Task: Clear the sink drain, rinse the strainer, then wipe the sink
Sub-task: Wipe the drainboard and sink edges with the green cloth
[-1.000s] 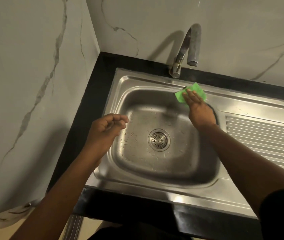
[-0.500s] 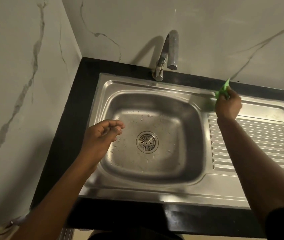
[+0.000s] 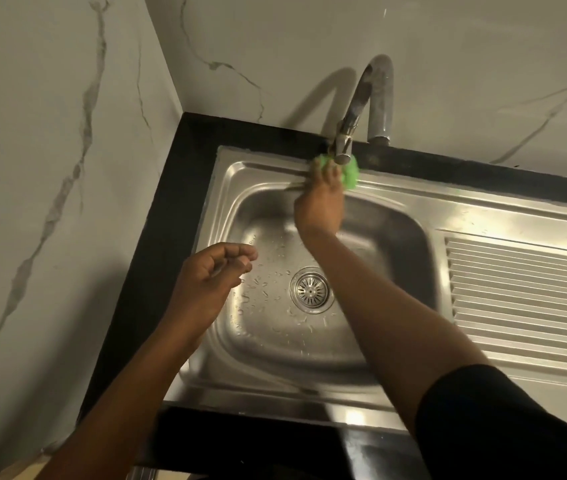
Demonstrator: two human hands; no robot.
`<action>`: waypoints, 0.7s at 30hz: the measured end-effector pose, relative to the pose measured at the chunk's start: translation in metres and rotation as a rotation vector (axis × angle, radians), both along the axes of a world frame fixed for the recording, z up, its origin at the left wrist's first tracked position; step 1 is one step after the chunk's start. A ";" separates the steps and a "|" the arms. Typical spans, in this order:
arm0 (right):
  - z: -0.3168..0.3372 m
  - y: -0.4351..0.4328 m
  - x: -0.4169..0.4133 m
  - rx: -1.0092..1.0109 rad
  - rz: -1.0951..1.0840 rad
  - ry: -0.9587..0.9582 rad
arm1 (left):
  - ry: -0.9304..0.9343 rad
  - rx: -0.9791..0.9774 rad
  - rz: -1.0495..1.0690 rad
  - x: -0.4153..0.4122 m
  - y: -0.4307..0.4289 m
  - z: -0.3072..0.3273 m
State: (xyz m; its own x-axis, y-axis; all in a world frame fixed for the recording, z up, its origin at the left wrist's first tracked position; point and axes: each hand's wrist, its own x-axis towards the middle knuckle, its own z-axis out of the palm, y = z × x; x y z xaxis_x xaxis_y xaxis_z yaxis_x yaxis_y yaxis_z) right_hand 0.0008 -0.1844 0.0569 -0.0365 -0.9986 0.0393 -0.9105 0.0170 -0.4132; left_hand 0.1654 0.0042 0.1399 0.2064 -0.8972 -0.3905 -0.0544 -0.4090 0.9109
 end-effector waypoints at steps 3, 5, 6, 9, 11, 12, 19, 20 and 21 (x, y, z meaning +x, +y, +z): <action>0.008 0.006 0.079 0.020 0.219 -0.071 | -0.015 0.019 0.017 0.006 0.002 0.001; 0.015 0.002 0.123 0.080 0.398 -0.088 | -0.022 0.010 0.038 0.012 0.001 0.002; 0.018 -0.002 0.136 0.105 0.452 -0.073 | -0.023 0.000 0.050 0.015 0.001 0.002; 0.017 -0.008 0.131 0.086 0.496 -0.015 | -0.039 -0.017 0.074 0.024 0.005 0.005; 0.015 -0.007 0.099 0.038 0.533 0.067 | -0.034 -0.008 0.071 0.025 0.009 0.006; 0.013 -0.008 0.080 0.027 0.536 0.098 | -0.029 -0.008 0.065 0.025 0.011 0.006; 0.015 0.003 -0.058 0.089 0.376 0.177 | -0.010 -0.031 0.047 0.021 0.015 0.011; 0.016 0.007 -0.078 0.110 0.321 0.183 | -0.003 -0.036 0.046 0.020 0.016 0.012; 0.017 0.011 -0.099 0.130 0.259 0.191 | 0.002 -0.041 0.046 0.021 0.017 0.013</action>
State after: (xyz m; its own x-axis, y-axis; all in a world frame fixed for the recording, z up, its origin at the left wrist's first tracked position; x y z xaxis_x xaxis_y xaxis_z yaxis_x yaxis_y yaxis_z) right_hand -0.0979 -0.1735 0.0743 0.2144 -0.9709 -0.1072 -0.9521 -0.1832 -0.2448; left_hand 0.1861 0.0211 0.1526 0.2475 -0.9019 -0.3541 -0.0349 -0.3735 0.9270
